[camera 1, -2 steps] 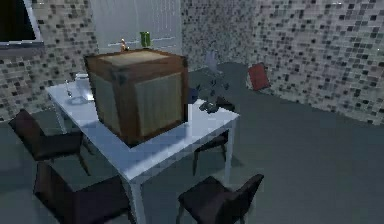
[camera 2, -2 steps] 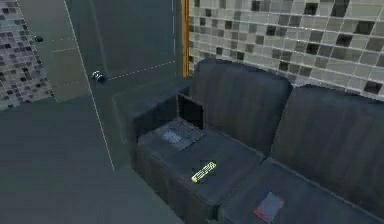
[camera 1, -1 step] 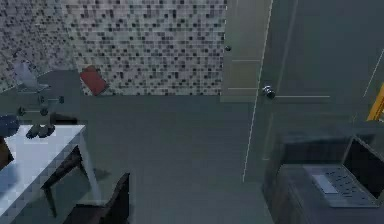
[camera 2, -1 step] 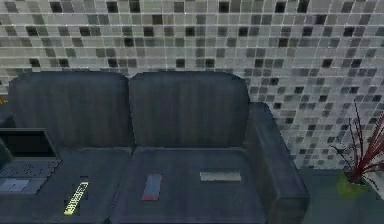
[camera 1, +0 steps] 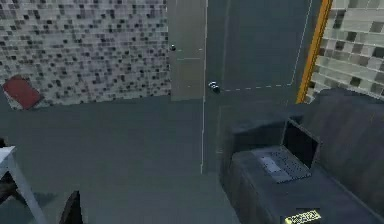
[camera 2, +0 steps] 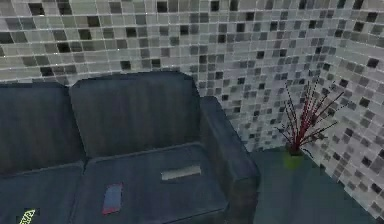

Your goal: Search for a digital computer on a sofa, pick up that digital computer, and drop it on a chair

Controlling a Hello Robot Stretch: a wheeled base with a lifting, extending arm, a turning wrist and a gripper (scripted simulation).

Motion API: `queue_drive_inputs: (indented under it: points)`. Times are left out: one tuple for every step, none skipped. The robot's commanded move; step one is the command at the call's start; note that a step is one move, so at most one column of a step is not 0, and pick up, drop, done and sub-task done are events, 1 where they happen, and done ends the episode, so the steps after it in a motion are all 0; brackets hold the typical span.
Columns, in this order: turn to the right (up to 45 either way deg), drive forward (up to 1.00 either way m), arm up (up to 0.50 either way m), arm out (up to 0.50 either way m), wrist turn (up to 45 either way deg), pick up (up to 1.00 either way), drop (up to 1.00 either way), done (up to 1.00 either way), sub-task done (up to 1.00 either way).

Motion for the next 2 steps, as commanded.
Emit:
queue_drive_inputs:
  points:
    - [0.0, 0.65, 0.0, 0.0, 0.0, 0.0, 0.0, 0.0, 0.0]
    - [-33.0, 0.0, 0.0, 0.0, 0.0, 0.0, 0.0, 0.0, 0.0]
